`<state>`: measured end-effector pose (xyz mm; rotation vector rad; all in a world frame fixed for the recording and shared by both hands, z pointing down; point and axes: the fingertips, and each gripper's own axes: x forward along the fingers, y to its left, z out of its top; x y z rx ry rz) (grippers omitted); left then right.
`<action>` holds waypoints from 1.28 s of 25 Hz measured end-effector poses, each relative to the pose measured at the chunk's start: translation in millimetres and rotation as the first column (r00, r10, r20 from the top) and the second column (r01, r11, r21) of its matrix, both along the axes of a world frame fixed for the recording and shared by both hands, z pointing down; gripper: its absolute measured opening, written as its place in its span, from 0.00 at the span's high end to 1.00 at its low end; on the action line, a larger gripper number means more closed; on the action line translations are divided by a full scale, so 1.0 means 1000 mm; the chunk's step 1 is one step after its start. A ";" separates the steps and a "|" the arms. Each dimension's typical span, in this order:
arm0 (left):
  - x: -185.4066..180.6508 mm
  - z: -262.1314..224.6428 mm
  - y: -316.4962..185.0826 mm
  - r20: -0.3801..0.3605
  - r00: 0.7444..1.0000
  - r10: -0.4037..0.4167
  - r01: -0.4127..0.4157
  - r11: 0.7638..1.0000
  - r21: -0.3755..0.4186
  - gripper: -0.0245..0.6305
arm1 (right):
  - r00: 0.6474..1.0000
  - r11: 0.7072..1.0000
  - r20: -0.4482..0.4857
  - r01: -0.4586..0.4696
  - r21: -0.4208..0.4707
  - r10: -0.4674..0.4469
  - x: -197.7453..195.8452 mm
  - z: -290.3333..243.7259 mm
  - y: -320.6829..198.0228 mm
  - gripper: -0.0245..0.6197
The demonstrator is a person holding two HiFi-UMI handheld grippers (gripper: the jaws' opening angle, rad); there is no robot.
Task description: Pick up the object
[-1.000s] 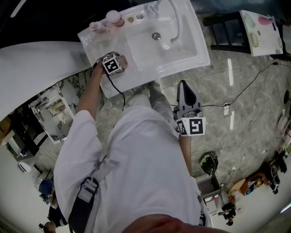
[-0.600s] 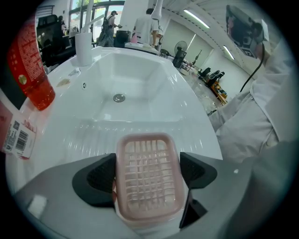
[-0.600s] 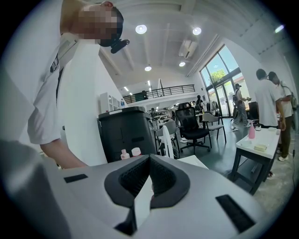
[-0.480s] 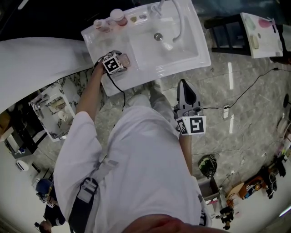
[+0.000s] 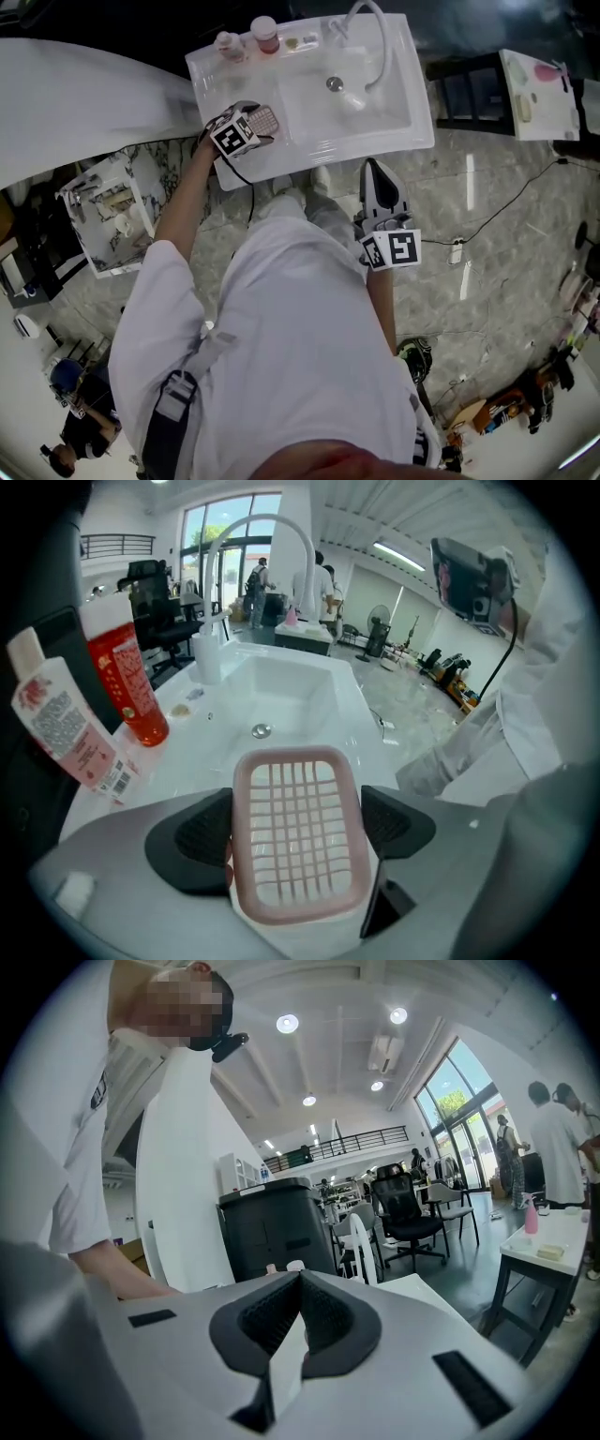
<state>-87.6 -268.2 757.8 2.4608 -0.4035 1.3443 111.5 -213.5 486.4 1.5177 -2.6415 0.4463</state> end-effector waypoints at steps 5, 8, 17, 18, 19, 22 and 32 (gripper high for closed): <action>-0.001 -0.036 0.007 -0.051 0.994 -0.092 0.095 0.993 0.074 0.31 | 0.998 0.998 0.022 0.056 0.003 -0.056 -0.009 -0.006 -0.001 0.96; -0.001 -0.058 0.009 -0.096 0.984 -0.147 0.158 0.980 0.121 0.31 | 0.995 0.995 0.025 0.094 0.016 -0.094 -0.015 -0.010 -0.002 0.96; 0.005 -0.150 0.022 -0.290 0.915 -0.280 0.346 0.914 0.211 0.31 | 0.979 0.978 0.029 0.201 0.056 -0.203 -0.037 -0.024 -0.009 0.96; 0.005 -0.160 0.024 -0.311 0.905 -0.291 0.368 0.902 0.225 0.31 | 0.976 0.975 0.027 0.213 0.061 -0.215 -0.040 -0.025 -0.010 0.96; 0.004 -0.171 0.026 -0.332 0.894 -0.301 0.388 0.890 0.239 0.31 | 0.974 0.972 0.026 0.224 0.066 -0.226 -0.043 -0.025 -0.010 0.96; -0.001 -0.202 0.032 -0.385 0.865 -0.321 0.443 0.848 0.289 0.31 | 0.967 0.964 0.019 0.252 0.082 -0.254 -0.051 -0.028 -0.012 0.96; -0.023 -0.301 0.050 -0.553 0.758 -0.346 0.609 0.678 0.411 0.31 | 0.933 0.923 0.001 0.355 0.146 -0.359 -0.089 -0.049 -0.018 0.96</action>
